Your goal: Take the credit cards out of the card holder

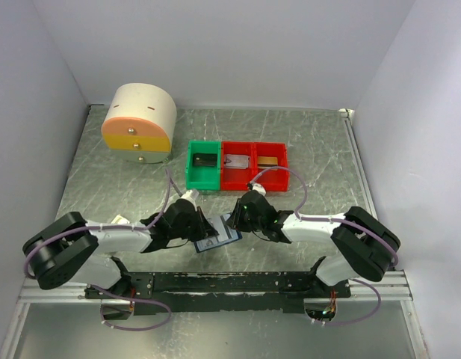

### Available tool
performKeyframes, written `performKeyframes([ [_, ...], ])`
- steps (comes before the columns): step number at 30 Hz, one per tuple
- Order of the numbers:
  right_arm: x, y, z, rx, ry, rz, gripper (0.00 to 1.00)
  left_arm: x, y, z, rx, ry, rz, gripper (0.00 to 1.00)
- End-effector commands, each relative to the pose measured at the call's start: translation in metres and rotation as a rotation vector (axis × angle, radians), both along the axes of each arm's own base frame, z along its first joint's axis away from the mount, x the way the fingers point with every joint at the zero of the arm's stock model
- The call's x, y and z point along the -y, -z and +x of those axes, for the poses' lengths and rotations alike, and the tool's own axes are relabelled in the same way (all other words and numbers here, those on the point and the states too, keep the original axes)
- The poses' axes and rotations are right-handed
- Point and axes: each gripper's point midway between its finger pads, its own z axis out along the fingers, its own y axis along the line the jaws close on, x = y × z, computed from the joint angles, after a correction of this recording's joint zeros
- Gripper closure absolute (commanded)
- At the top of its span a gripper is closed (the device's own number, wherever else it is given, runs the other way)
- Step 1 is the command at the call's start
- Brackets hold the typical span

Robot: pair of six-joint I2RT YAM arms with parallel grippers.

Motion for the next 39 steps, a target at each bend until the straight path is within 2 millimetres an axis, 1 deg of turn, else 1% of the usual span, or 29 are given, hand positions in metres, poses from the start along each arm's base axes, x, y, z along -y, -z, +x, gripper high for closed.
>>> performKeyframes([
  [1, 0.034, 0.041, -0.027, -0.108, -0.018, -0.160, 0.75, -0.007, -0.010, 0.005, 0.041, -0.017, 0.036, 0.93],
  [5, 0.029, 0.036, -0.026, -0.098, -0.031, -0.137, 0.75, -0.012, -0.012, 0.003, 0.045, -0.025, 0.041, 0.93],
  [7, 0.026, 0.028, -0.025, -0.079, -0.041, -0.118, 0.75, -0.013, -0.013, 0.002, 0.047, -0.023, 0.039, 0.93],
  [9, 0.022, 0.016, -0.021, -0.049, -0.050, -0.099, 0.75, -0.013, -0.013, 0.002, 0.049, -0.019, 0.046, 0.93],
  [15, 0.002, -0.033, -0.009, 0.063, -0.089, -0.030, 0.74, -0.013, -0.011, 0.001, 0.046, 0.003, 0.073, 0.93],
  [17, -0.004, -0.043, -0.008, 0.085, -0.108, -0.008, 0.74, -0.012, -0.012, 0.002, 0.049, 0.004, 0.072, 0.93],
  [18, -0.007, -0.044, -0.009, 0.086, -0.125, 0.006, 0.74, -0.012, -0.012, 0.002, 0.048, 0.003, 0.070, 0.93],
  [19, -0.011, -0.044, -0.010, 0.084, -0.138, 0.020, 0.74, -0.013, -0.012, 0.002, 0.049, 0.000, 0.069, 0.93],
  [21, -0.017, -0.037, -0.013, 0.061, -0.160, 0.032, 0.74, -0.013, -0.014, 0.003, 0.056, -0.006, 0.067, 0.93],
  [24, -0.017, -0.007, -0.018, -0.012, -0.149, -0.013, 0.74, -0.012, -0.016, 0.004, 0.062, -0.007, 0.056, 0.93],
  [26, -0.012, 0.012, -0.021, -0.054, -0.134, -0.045, 0.75, -0.011, -0.017, 0.003, 0.061, -0.003, 0.048, 0.93],
  [28, -0.008, 0.026, -0.025, -0.085, -0.128, -0.061, 0.75, -0.009, -0.018, 0.003, 0.061, -0.002, 0.035, 0.90],
  [30, -0.006, 0.031, -0.028, -0.096, -0.118, -0.055, 0.75, -0.008, -0.019, 0.003, 0.064, -0.005, 0.013, 0.84],
  [34, 0.000, 0.032, -0.034, -0.100, -0.090, -0.018, 0.75, -0.006, -0.020, 0.001, 0.058, -0.023, -0.044, 0.73],
  [39, 0.004, 0.033, -0.037, -0.100, -0.080, -0.012, 0.75, -0.002, -0.021, 0.003, 0.055, -0.044, -0.095, 0.66],
])
